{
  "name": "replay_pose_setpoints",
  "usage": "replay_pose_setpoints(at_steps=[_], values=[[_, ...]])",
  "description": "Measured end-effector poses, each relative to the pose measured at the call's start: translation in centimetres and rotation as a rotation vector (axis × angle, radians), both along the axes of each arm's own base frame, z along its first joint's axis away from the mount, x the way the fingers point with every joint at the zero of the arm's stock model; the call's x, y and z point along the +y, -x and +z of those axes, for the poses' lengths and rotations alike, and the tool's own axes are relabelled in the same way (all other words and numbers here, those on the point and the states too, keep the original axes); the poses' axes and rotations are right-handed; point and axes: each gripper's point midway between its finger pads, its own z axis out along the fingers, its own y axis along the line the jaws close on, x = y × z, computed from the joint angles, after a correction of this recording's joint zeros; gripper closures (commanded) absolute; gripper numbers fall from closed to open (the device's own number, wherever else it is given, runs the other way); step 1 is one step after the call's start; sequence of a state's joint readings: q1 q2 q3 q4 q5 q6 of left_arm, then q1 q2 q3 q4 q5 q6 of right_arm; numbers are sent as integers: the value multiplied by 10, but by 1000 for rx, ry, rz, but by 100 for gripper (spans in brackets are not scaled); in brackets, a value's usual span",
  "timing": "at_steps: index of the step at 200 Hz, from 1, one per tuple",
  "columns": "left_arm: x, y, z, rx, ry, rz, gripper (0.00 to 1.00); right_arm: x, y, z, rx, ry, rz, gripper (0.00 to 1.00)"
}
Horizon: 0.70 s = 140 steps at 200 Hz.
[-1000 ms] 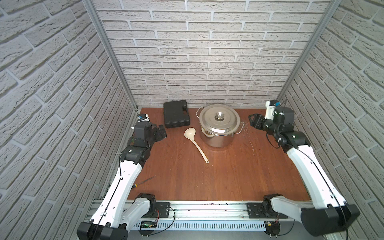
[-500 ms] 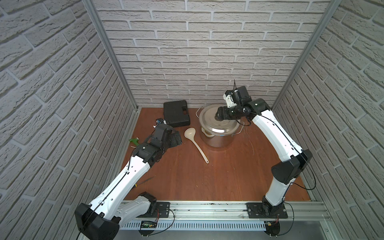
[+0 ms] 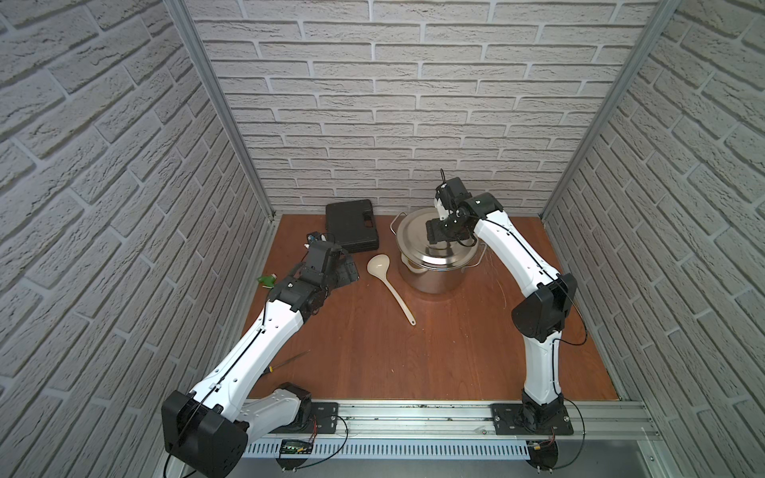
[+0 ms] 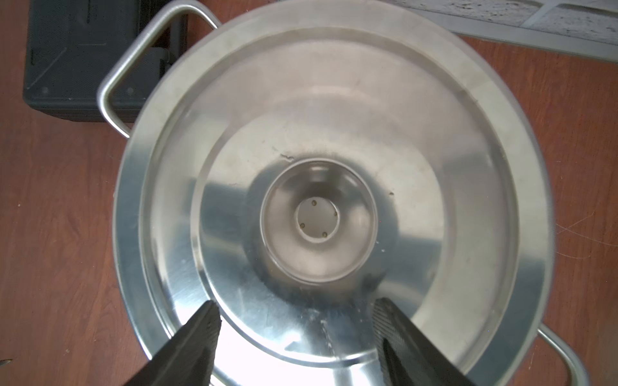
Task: Stir the soup with a spoon
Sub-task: Pick up the lid from the pan.
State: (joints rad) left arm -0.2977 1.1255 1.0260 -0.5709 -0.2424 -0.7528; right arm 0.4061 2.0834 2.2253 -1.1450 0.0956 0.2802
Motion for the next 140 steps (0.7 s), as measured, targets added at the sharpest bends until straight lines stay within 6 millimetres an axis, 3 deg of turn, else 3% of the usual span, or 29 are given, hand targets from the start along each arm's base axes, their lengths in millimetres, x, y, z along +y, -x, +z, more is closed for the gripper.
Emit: replay_pose_setpoints(at_steps=[85, 140], values=[[7, -1, -1, 11, 39, 8, 2, -2, -17, -12, -23, 39, -32, 31], [8, 1, 3, -1, 45, 6, 2, -2, -29, -12, -48, 46, -63, 40]])
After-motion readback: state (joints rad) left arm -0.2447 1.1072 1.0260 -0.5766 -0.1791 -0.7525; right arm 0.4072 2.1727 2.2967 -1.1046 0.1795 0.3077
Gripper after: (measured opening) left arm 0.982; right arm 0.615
